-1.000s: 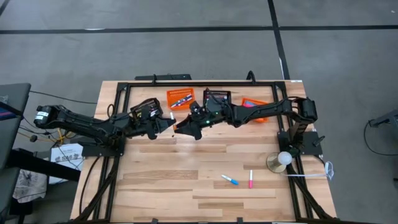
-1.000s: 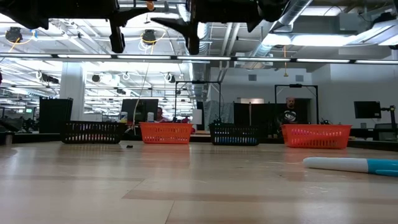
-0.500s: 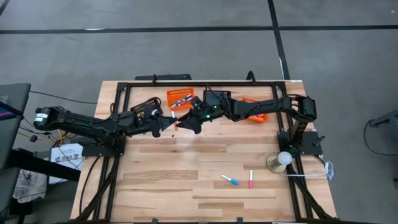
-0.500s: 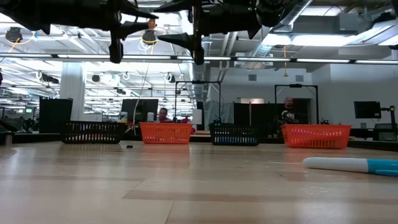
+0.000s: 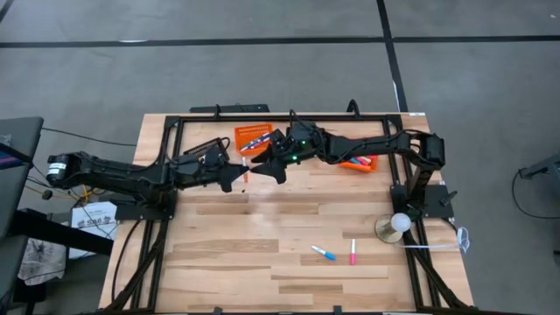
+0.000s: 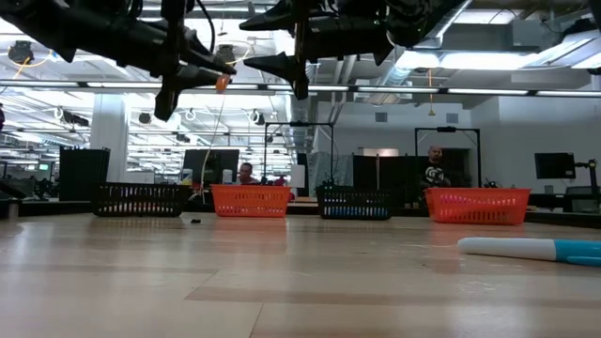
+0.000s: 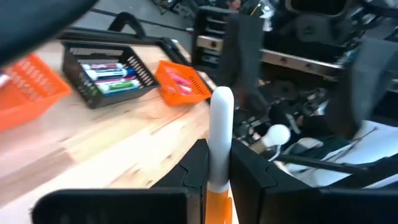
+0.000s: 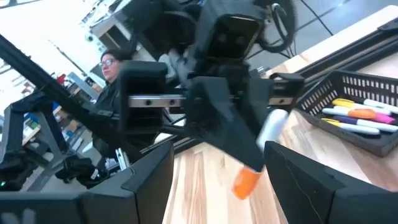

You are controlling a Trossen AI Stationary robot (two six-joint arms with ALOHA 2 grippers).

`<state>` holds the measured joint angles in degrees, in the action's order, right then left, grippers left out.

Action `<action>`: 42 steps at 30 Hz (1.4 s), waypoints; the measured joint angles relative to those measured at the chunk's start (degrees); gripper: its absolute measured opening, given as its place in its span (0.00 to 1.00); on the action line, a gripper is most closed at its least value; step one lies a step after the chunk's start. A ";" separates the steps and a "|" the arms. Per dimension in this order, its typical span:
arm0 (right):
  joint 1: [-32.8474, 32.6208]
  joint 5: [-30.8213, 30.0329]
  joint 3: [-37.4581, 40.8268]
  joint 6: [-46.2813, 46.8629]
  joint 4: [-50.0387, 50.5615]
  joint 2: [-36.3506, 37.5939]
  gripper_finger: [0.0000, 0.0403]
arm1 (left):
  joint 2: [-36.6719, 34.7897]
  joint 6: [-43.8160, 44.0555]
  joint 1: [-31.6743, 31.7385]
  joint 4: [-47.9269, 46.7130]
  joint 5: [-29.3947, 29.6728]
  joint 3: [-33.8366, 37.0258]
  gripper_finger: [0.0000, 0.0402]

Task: Pick & Place Markers
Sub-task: Put the white orange marker into the left black bin

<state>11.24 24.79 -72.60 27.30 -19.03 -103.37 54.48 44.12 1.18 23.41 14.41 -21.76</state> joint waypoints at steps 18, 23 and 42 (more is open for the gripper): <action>2.58 -8.24 9.69 -8.17 -0.73 13.53 0.60 | -1.40 -13.58 10.87 -12.19 -4.91 0.00 0.10; 0.33 -15.38 18.94 -8.42 -4.46 22.57 0.60 | -3.01 -21.14 13.83 -18.22 -5.26 -0.09 0.12; -9.16 -29.68 37.68 -18.74 -9.72 42.73 0.59 | -2.83 -41.25 30.12 -56.17 -5.11 -13.90 0.12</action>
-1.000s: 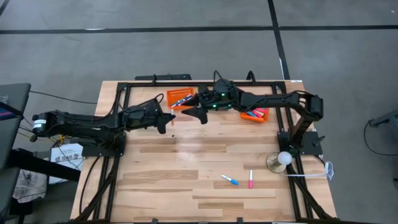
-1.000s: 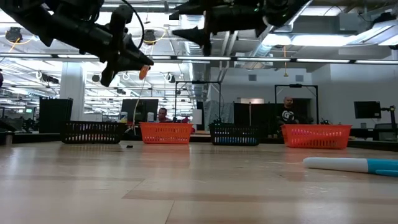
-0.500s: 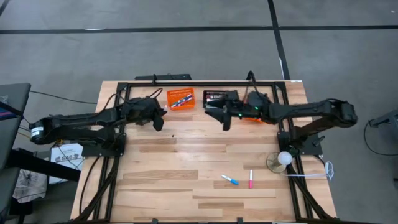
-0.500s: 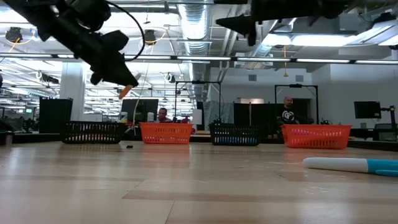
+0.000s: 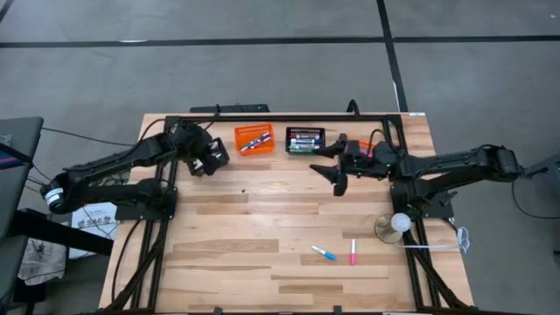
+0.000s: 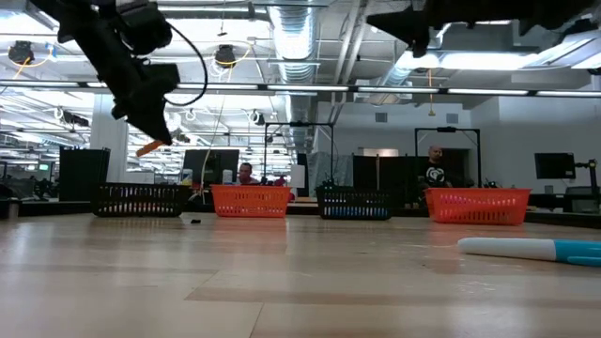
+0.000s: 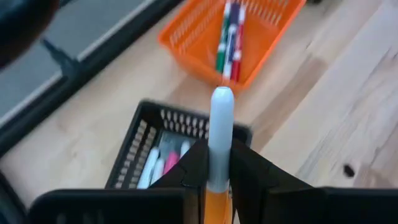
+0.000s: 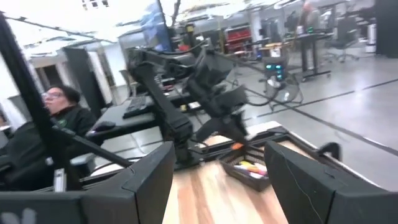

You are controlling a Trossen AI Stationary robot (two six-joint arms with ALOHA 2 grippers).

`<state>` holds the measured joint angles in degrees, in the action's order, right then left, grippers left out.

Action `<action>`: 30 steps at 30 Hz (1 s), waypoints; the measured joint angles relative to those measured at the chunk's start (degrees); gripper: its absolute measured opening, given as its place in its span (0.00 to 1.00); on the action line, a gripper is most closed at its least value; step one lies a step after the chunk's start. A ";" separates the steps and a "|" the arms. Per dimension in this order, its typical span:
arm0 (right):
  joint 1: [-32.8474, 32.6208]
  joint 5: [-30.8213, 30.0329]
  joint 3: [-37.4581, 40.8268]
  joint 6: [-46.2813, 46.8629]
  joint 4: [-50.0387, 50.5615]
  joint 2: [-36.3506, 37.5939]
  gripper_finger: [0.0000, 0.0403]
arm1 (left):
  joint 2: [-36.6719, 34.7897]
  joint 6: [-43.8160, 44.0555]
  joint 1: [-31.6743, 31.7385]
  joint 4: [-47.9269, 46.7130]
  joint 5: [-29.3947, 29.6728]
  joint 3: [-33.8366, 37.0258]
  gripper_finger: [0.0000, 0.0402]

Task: Pick & Place Markers
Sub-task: Put the white orange marker into the left black bin

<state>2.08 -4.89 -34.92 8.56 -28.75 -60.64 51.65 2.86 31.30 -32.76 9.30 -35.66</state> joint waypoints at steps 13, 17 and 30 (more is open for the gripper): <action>5.72 -0.10 8.57 6.57 2.46 14.21 0.59 | 11.22 -5.60 5.70 -2.74 -3.47 0.00 0.13; 6.82 0.36 8.59 11.28 4.96 14.27 0.59 | 15.59 -6.19 7.76 -2.73 -3.46 0.00 0.13; 6.15 0.95 8.63 11.15 5.81 13.35 0.59 | 19.93 -17.15 13.28 -0.84 -2.92 -0.04 0.13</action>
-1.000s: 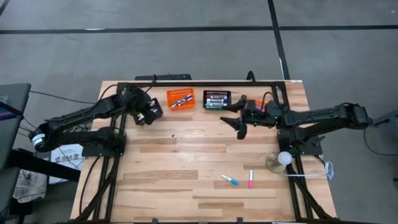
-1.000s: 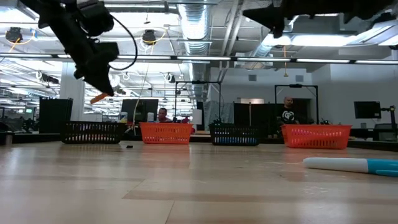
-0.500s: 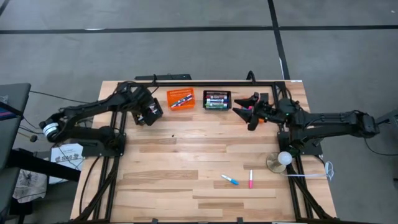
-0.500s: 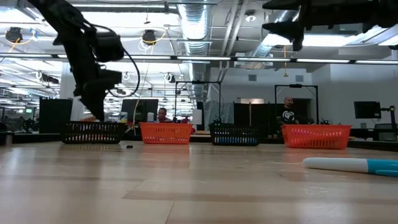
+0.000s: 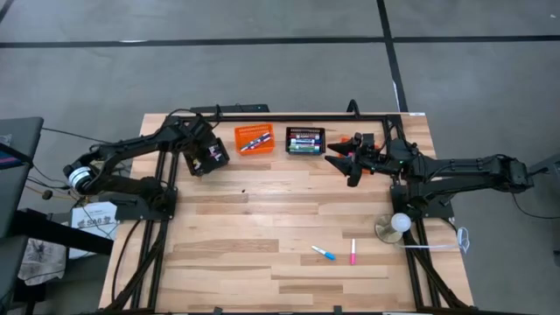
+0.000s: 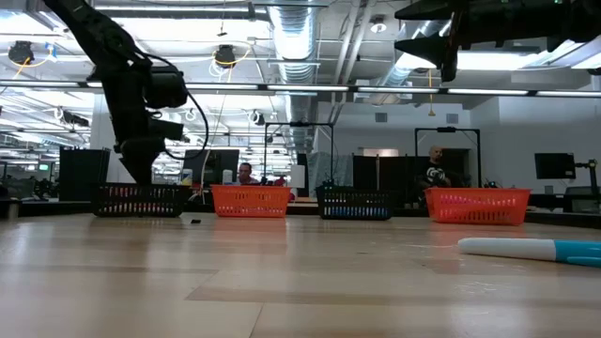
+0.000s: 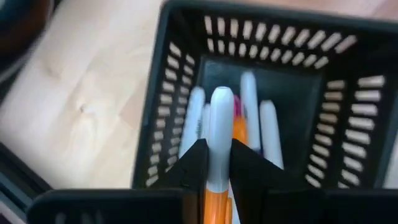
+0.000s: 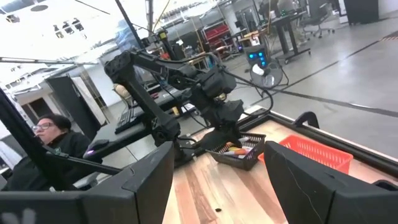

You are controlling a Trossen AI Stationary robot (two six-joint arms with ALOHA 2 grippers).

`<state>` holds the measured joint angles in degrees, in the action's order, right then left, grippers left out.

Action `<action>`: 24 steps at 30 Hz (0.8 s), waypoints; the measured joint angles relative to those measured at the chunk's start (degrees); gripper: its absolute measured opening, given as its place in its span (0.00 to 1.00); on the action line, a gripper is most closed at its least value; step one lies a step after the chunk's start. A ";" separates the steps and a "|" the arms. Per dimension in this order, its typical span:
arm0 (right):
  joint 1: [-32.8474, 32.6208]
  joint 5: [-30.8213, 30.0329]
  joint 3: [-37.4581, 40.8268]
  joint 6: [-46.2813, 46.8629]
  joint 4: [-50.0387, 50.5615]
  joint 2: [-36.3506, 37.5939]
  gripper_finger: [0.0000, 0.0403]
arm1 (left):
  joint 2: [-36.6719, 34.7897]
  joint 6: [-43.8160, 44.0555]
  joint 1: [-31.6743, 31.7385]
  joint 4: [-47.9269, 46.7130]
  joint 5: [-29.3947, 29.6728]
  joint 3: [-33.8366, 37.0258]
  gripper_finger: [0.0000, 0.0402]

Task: Pick & Place Markers
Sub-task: Put the white orange marker into the left black bin

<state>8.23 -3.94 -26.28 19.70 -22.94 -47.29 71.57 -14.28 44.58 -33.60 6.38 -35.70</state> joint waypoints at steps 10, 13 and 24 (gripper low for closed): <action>0.00 3.08 0.00 0.01 0.00 0.00 0.59 | 4.90 -3.08 -0.01 4.65 0.98 -0.02 0.13; 0.00 3.10 0.00 0.20 0.06 0.00 0.59 | 5.13 -3.26 -0.01 4.67 1.06 -0.04 0.15; 0.07 3.10 0.00 -0.06 0.20 0.00 0.59 | 1.00 -3.54 -1.07 4.54 3.13 -0.02 0.38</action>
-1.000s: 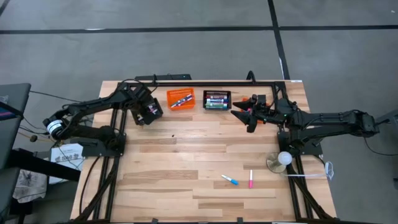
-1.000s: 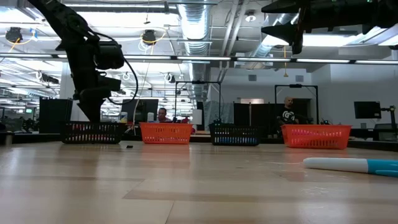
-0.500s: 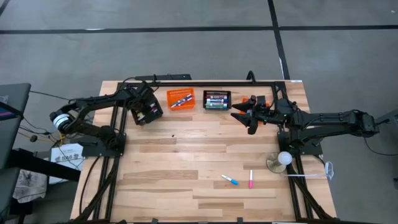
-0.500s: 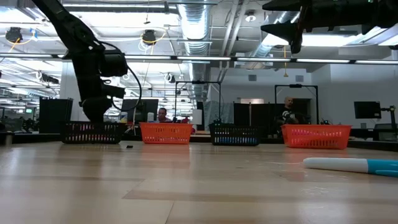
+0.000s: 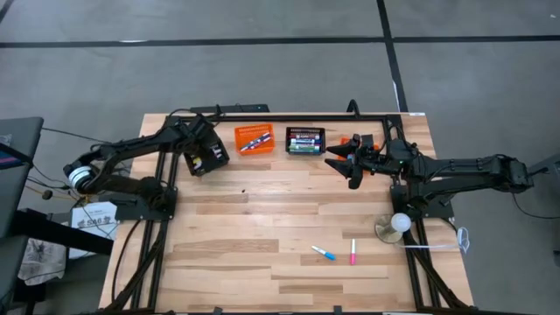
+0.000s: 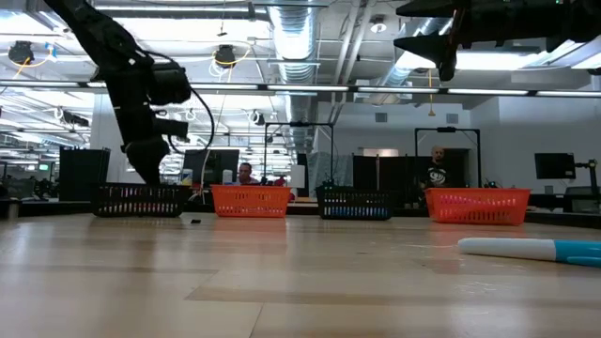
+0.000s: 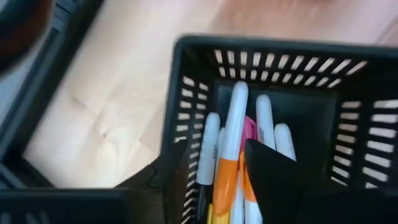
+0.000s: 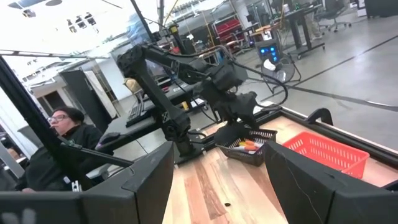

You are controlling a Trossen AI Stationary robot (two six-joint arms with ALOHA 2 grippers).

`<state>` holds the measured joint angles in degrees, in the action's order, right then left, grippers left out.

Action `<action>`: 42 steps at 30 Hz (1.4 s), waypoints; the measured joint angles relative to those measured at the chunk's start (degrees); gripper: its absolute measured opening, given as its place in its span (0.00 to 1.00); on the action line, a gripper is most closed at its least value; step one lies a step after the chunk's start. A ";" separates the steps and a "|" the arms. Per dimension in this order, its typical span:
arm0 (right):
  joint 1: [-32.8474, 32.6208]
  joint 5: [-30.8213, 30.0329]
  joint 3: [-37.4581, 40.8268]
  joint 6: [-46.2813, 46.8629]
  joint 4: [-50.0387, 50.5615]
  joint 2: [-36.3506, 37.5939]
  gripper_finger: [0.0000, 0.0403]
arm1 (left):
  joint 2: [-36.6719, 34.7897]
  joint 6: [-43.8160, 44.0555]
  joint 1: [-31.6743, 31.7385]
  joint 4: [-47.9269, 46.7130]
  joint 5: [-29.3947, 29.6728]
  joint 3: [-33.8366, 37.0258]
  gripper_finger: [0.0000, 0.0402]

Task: Pick & Place Markers
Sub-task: Put the white orange marker into the left black bin, then put the white pink marker into the left black bin

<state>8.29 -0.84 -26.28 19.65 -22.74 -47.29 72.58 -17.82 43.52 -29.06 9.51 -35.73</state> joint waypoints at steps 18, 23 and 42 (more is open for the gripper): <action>0.15 1.57 -0.02 -2.06 0.00 0.11 0.59 | -26.28 26.72 -13.41 9.72 -8.28 0.00 0.45; 0.15 4.01 -0.07 -2.12 0.00 0.13 0.59 | -28.39 31.15 -20.48 20.01 -8.93 0.00 0.45; 0.46 11.75 -0.09 -2.11 -2.86 0.15 0.59 | -5.69 40.82 -47.89 46.37 4.10 0.00 0.45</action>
<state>8.75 10.90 -26.37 17.54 -25.61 -47.13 66.89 23.00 -4.37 17.31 13.61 -35.73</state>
